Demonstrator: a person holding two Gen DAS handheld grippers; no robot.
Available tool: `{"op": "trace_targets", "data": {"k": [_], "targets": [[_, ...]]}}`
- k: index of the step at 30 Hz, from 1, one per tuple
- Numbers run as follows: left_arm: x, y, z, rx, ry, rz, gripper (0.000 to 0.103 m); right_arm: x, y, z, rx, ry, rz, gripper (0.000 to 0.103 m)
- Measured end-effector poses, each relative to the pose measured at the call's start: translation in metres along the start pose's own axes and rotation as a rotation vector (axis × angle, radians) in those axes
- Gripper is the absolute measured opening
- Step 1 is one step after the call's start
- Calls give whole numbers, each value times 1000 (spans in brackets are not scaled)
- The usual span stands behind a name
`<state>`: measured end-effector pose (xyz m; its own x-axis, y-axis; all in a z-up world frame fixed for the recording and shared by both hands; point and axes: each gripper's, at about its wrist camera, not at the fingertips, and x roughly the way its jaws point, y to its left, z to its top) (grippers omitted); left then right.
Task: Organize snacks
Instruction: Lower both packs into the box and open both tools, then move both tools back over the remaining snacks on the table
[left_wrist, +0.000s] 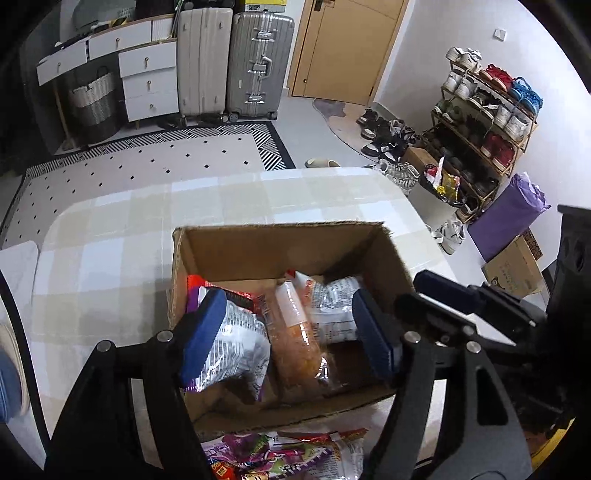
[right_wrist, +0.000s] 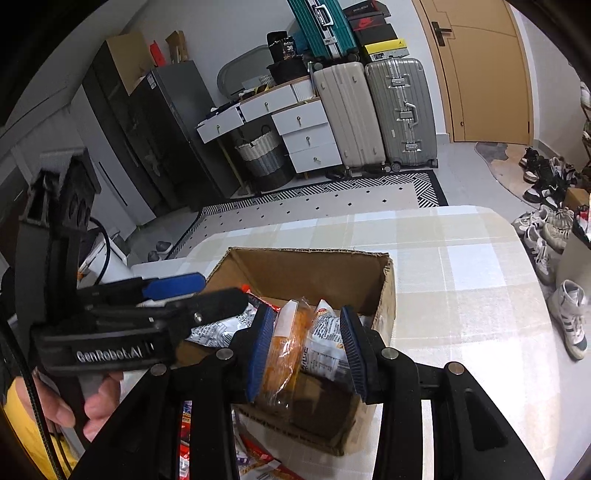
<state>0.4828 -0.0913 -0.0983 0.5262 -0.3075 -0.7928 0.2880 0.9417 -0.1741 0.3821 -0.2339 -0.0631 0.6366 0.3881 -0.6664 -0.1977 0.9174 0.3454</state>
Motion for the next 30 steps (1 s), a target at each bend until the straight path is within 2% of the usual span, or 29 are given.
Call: {"op": "trace_targets", "data": {"k": [5, 12, 19, 30], "targets": [[-27, -7, 2, 9, -32, 15, 69, -18, 0, -3, 3, -15, 8, 39], [-81, -23, -18, 32, -98, 41, 73, -60, 17, -10, -13, -57, 20, 43], [-151, -38, -57, 5, -158, 12, 78, -119, 49, -25, -54, -122, 43, 44], [-259, -51, -123, -6, -256, 13, 80, -197, 106, -63, -120, -199, 77, 49]]}}
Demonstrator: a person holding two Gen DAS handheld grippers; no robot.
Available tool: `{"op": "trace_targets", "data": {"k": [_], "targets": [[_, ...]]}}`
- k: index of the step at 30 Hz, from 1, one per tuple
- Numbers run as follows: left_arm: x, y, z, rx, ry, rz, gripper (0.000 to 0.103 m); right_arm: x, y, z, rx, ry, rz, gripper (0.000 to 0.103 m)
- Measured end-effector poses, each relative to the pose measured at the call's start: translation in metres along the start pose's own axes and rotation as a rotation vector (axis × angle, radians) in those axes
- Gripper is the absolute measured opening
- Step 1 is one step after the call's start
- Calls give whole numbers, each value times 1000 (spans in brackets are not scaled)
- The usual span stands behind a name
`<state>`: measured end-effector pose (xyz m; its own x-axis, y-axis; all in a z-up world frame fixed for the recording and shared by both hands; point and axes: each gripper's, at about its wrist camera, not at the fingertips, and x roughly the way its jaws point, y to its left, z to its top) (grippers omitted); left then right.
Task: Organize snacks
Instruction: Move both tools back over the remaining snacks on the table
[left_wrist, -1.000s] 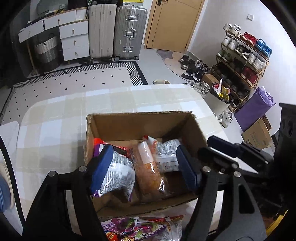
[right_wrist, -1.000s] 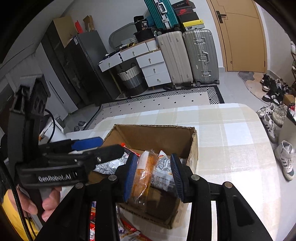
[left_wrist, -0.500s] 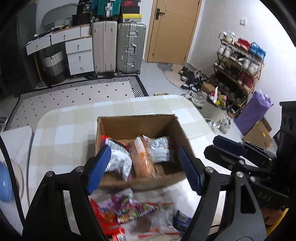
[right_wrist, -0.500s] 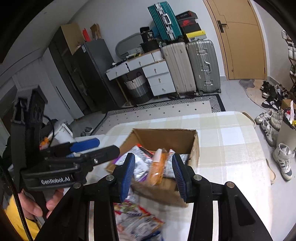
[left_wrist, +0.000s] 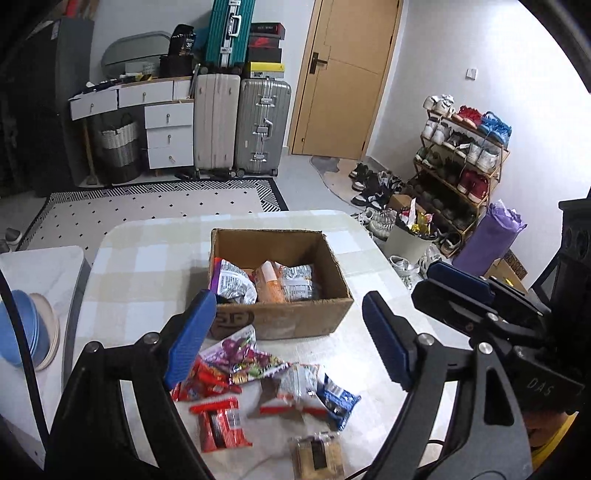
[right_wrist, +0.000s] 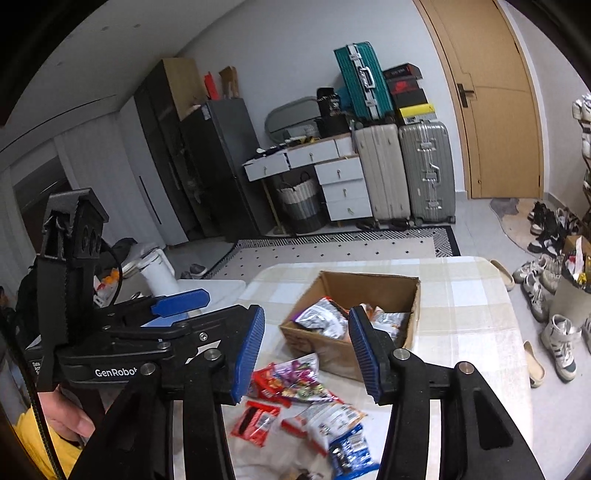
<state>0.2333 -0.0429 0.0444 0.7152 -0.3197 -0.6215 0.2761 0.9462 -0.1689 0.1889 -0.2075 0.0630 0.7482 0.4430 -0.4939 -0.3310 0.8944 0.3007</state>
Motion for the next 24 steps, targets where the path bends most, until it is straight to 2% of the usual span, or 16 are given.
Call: {"op": "trace_targets", "data": {"k": [6, 8, 10, 16, 18, 20, 23, 24], "targets": [[-60, 0, -28, 0, -54, 20, 82, -32, 27, -15, -19, -30, 21, 51], [-76, 1, -38, -1, -67, 26, 82, -42, 36, -23, -26, -38, 25, 56], [-93, 1, -48, 2, -75, 35, 83, -51, 42, -32, -27, -54, 29, 68], [-133, 2, -72, 1, -118, 52, 87, -65, 55, -48, -28, -73, 38, 70], [-140, 0, -78, 2, -134, 60, 88, -68, 57, -54, -27, -80, 31, 75], [-152, -2, -87, 17, -162, 98, 89, -69, 58, -56, -40, -91, 9, 78], [-153, -5, -91, 34, -199, 128, 96, -70, 65, -69, -92, -119, -49, 83], [-155, -5, -94, 32, -207, 132, 102, -69, 66, -73, -99, -120, -54, 84]]}}
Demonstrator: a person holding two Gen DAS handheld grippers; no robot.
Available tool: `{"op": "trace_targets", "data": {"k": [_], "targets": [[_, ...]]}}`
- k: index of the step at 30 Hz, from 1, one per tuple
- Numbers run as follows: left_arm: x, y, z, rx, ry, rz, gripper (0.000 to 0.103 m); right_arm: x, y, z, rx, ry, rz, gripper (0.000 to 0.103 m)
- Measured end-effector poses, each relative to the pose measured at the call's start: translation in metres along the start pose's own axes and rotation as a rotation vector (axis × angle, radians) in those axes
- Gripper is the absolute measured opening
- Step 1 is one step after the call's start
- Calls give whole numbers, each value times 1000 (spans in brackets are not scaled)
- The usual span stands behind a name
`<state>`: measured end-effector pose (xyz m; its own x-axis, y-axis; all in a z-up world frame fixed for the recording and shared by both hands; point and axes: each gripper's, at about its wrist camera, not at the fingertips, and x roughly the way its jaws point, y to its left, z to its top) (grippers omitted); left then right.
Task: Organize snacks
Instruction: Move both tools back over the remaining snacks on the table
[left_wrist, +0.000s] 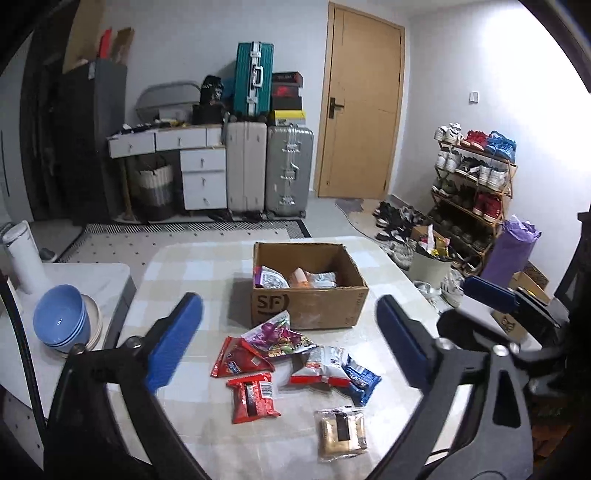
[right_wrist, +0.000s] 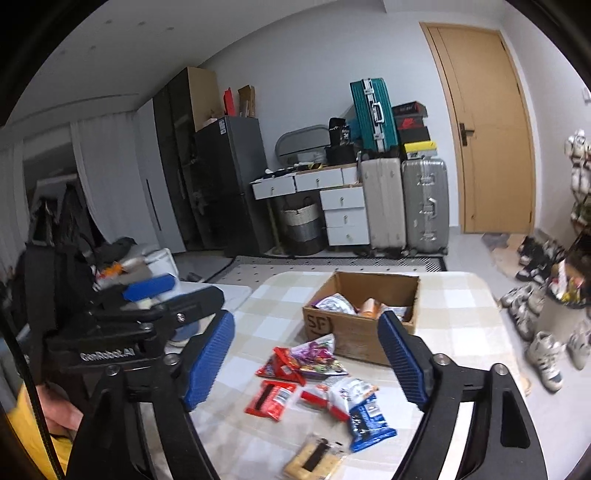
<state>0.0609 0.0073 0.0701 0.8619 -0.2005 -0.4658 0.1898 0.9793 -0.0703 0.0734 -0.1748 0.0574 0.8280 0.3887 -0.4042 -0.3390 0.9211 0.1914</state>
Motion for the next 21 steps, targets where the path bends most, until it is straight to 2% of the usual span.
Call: {"op": "trace_targets", "data": {"k": [4, 8, 10, 14, 21], "targets": [[-8, 10, -14, -60, -25, 14, 102, 1, -2, -16, 1, 0, -1, 84], [3, 26, -30, -117, -9, 24, 102, 1, -11, -33, 36, -1, 3, 86], [8, 32, -40, -132, -8, 36, 102, -2, -16, -42, 51, -4, 3, 92], [21, 42, -69, -158, 32, 41, 102, -2, -26, -58, 83, -21, 10, 96], [57, 34, -105, -132, 83, 72, 102, 19, -30, -93, 122, 67, 6, 96]]}}
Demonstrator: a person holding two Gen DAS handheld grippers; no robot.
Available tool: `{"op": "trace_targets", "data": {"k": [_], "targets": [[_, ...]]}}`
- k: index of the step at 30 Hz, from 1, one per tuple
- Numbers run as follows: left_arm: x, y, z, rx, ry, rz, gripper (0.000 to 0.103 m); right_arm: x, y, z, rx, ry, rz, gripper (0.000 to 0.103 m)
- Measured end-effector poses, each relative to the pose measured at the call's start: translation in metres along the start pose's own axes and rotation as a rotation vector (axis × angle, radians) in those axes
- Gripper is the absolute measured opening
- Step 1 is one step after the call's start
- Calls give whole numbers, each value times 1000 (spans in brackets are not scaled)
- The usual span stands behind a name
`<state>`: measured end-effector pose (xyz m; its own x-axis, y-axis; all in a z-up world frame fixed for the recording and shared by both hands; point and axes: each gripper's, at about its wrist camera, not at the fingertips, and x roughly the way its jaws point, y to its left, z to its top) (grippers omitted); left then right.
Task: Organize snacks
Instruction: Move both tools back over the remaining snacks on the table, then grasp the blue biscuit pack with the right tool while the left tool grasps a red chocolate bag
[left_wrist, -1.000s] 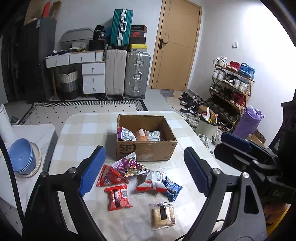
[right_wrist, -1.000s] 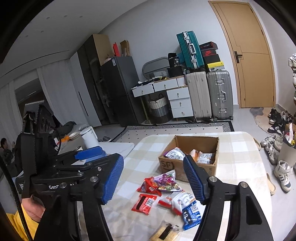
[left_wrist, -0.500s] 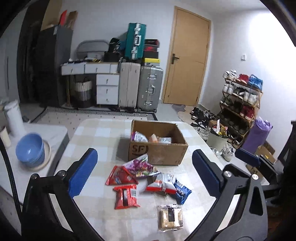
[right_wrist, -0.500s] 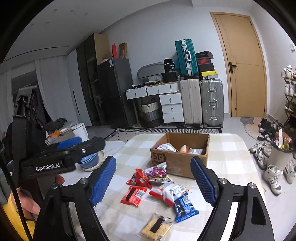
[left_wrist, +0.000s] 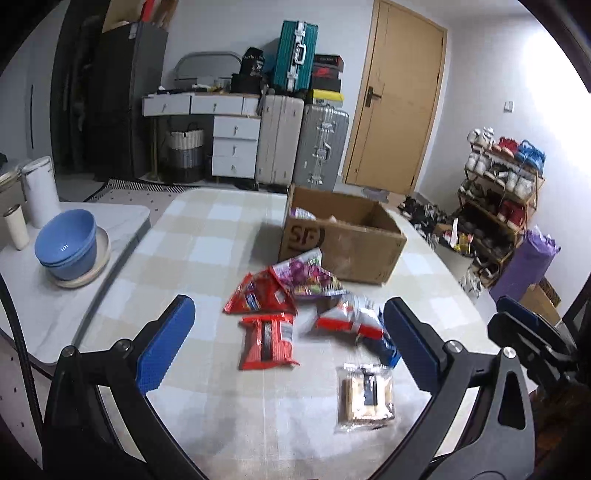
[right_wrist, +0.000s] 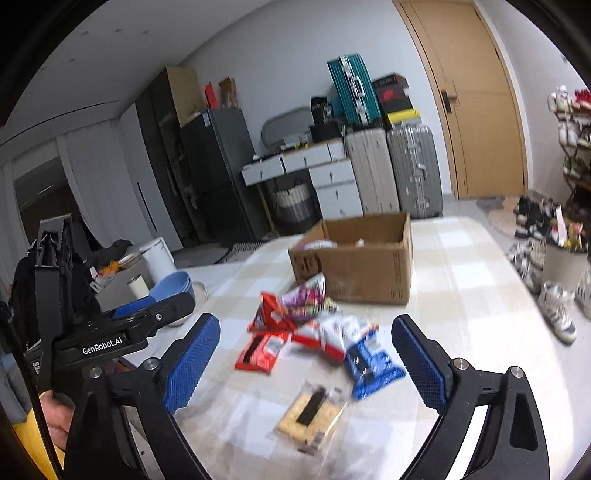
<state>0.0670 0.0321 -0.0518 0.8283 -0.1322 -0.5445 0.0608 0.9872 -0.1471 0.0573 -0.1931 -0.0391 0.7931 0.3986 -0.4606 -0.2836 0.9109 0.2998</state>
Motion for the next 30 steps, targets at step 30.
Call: {"op": "trace_targets", "data": {"k": [30], "targets": [[75, 9, -41, -23, 187, 70, 102, 36, -11, -29, 41, 131, -10, 96]]}}
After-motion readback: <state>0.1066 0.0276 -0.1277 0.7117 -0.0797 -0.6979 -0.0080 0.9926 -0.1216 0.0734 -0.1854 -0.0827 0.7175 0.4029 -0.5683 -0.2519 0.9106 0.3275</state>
